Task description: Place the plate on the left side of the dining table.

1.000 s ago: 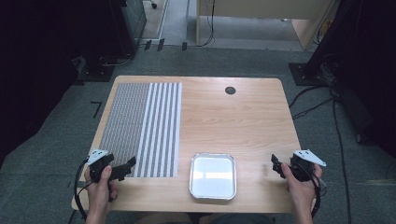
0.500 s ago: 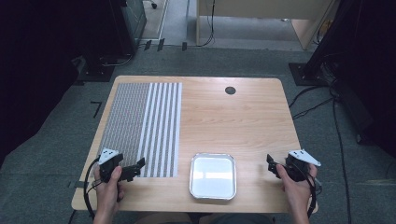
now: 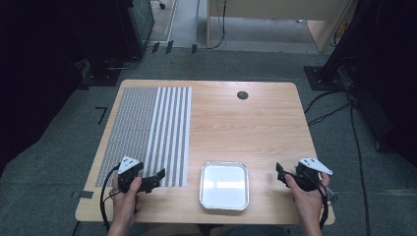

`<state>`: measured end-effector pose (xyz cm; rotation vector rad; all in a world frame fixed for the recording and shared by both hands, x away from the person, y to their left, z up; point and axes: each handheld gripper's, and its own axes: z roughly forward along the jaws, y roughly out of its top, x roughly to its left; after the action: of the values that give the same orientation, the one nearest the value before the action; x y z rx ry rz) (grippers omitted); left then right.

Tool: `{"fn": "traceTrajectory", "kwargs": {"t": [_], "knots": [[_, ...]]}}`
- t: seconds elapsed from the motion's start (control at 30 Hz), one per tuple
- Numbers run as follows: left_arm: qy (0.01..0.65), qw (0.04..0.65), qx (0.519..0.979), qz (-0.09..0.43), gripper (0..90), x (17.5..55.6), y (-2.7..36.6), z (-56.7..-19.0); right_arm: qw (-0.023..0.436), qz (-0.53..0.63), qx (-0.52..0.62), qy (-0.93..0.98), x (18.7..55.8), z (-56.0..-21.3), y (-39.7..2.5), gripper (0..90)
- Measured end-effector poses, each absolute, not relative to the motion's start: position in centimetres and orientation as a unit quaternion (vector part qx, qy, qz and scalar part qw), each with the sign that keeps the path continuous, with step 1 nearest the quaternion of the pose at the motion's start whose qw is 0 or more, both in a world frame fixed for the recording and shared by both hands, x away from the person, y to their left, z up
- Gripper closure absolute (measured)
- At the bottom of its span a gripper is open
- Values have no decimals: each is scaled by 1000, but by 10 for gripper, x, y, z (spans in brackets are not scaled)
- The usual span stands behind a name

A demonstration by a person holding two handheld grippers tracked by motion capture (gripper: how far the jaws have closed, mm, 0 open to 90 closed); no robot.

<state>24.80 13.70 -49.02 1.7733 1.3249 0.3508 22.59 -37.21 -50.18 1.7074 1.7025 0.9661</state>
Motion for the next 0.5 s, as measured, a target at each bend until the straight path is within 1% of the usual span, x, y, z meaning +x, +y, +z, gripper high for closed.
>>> {"fn": "traceTrajectory", "kwargs": {"t": [0.5], "knots": [[514,450,718,134,49,241,101,-490,269,367,638,621,227,-499,-352,178]]}}
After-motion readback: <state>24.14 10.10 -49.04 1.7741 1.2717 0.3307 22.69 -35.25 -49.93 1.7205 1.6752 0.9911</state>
